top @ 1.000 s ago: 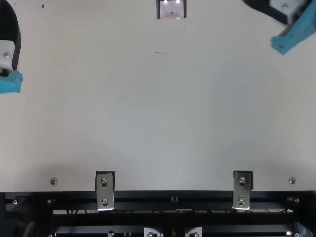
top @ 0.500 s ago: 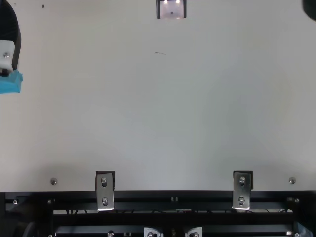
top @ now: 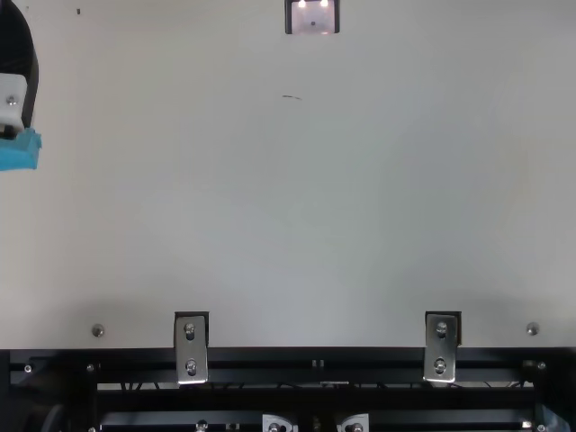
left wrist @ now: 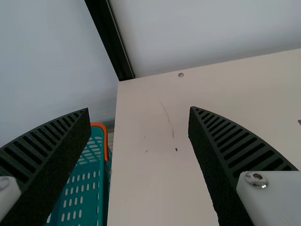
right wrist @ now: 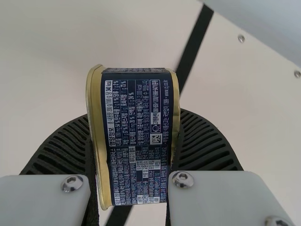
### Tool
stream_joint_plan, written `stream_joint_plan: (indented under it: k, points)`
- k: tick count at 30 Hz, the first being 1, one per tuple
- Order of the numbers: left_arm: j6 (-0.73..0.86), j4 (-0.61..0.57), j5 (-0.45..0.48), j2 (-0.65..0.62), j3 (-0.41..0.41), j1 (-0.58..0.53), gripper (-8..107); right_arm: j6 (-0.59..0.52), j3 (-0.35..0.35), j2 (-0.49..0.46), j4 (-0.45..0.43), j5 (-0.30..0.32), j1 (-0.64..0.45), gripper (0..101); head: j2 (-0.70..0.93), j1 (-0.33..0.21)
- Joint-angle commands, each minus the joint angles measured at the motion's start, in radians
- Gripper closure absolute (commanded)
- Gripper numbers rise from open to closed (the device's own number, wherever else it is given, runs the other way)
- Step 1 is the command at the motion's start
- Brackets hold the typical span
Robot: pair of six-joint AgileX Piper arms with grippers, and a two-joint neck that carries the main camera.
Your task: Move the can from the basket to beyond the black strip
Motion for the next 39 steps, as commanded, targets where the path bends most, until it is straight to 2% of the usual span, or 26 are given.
stream_joint_plan:
  k: [1,10,18,28,39]
  points:
    - [0.0,0.0,0.0,0.0,0.0,0.0,9,0.007,-0.015,0.008,-0.063,0.005,-0.021,101,-0.007,-0.002]
    - [0.0,0.0,0.0,0.0,0.0,0.0,9,0.041,-0.069,0.05,-0.224,0.051,-0.081,101,-0.005,0.006]
    - [0.0,0.0,0.0,0.0,0.0,0.0,9,0.064,-0.087,0.083,-0.315,0.07,-0.122,101,-0.001,0.015]
    - [0.0,0.0,0.0,0.0,0.0,0.0,9,0.096,-0.054,0.13,-0.376,0.04,-0.164,101,0.013,0.029]
    - [0.0,0.0,0.0,0.0,0.0,0.0,9,0.127,-0.008,0.166,-0.388,-0.001,-0.196,101,0.023,0.024]
